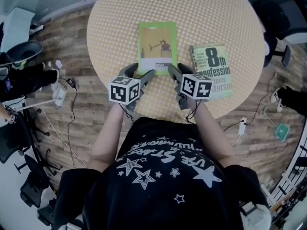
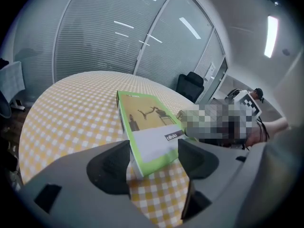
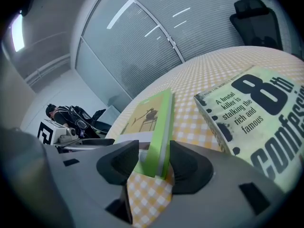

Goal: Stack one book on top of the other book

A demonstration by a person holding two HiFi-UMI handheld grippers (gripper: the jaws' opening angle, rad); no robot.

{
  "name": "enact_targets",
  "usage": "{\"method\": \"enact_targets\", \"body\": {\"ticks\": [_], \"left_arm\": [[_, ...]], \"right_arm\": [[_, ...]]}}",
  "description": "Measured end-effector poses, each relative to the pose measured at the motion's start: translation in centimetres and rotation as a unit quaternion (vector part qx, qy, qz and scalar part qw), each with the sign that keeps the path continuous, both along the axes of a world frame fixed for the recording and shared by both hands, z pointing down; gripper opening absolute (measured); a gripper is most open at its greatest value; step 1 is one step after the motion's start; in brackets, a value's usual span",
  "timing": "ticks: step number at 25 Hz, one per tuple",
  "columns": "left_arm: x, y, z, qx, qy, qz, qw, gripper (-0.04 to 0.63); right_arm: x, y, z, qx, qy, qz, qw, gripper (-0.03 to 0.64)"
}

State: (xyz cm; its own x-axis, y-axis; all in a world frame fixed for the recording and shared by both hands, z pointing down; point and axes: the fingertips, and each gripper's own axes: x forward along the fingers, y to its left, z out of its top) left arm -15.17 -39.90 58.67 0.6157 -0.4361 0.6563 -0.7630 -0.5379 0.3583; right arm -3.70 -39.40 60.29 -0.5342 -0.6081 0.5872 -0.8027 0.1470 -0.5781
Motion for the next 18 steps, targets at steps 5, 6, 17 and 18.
{"method": "enact_targets", "body": {"ticks": [5, 6, 17, 18], "left_arm": [[0.3, -0.4, 0.4, -0.012, -0.002, -0.001, 0.9999, 0.314], [0.4, -0.3, 0.5, -0.015, -0.004, 0.001, 0.9999, 0.314], [-1.5, -0.3, -1.3, 0.029, -0.004, -0.064, 0.9975, 0.184], [-1.7, -0.1, -1.9, 0.035, 0.000, -0.068, 0.9971, 0.184]], "right_arm": [[-0.5, -0.6, 0.2, 0.000, 0.005, -0.008, 1.000, 0.186], [-0.7, -0.6, 0.2, 0.001, 0.008, -0.013, 1.000, 0.186], [-1.1, -0.4, -2.1, 0.028, 0.019, -0.007, 0.999, 0.176], [-1.3, -0.2, -2.6, 0.034, 0.018, -0.006, 0.999, 0.176]]}}
